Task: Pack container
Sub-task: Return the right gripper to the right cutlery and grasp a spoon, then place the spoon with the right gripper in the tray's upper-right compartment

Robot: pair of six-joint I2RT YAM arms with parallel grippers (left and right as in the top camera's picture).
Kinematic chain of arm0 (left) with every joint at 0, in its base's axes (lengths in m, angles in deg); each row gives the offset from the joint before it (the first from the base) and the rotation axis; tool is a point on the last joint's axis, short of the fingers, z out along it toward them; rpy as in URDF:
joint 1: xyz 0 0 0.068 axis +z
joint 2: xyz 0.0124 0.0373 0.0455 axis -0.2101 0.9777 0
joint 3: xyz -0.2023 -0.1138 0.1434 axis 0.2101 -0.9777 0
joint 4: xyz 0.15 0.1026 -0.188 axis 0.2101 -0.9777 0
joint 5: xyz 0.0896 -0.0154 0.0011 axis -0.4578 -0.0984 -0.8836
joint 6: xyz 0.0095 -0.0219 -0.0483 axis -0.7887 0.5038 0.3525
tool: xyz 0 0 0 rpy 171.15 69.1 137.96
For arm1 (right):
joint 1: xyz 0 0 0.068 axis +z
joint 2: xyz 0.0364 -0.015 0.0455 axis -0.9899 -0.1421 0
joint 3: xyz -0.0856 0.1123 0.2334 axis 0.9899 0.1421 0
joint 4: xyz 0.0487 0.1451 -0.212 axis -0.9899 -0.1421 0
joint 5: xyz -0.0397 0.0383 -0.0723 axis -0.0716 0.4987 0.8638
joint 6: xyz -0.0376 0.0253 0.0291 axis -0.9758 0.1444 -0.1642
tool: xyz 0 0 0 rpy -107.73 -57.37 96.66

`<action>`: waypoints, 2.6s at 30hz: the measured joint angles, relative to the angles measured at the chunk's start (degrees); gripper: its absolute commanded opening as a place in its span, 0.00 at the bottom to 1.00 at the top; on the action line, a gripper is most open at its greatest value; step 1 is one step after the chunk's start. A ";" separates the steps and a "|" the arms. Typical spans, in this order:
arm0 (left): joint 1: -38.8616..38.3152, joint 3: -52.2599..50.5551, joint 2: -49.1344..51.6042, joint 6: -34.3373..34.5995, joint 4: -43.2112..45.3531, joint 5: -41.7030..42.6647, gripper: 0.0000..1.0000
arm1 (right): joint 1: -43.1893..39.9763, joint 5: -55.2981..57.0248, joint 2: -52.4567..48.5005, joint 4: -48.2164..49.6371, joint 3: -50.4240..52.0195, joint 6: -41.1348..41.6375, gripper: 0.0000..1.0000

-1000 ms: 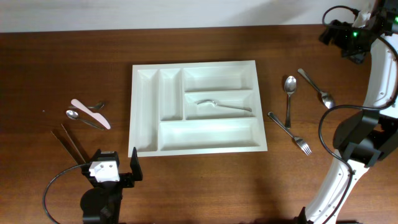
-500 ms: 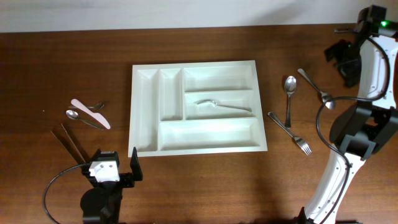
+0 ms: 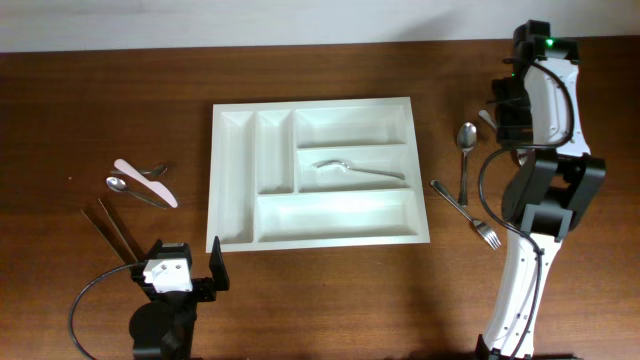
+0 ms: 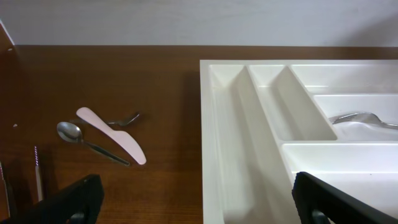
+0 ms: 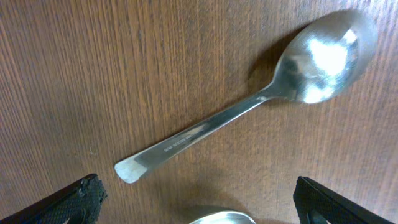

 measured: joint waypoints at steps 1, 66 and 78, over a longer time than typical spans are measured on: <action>0.00 0.00 0.00 0.00 0.00 0.00 0.99 | 0.22 0.24 -0.11 0.22 0.00 0.39 0.99; 0.00 0.00 0.00 0.00 0.00 0.13 0.99 | -9.51 -13.00 -2.01 10.86 6.73 -49.79 0.04; 0.00 0.00 0.00 0.00 0.00 0.13 0.99 | -9.38 -31.36 -2.89 4.94 -17.20 -71.60 0.04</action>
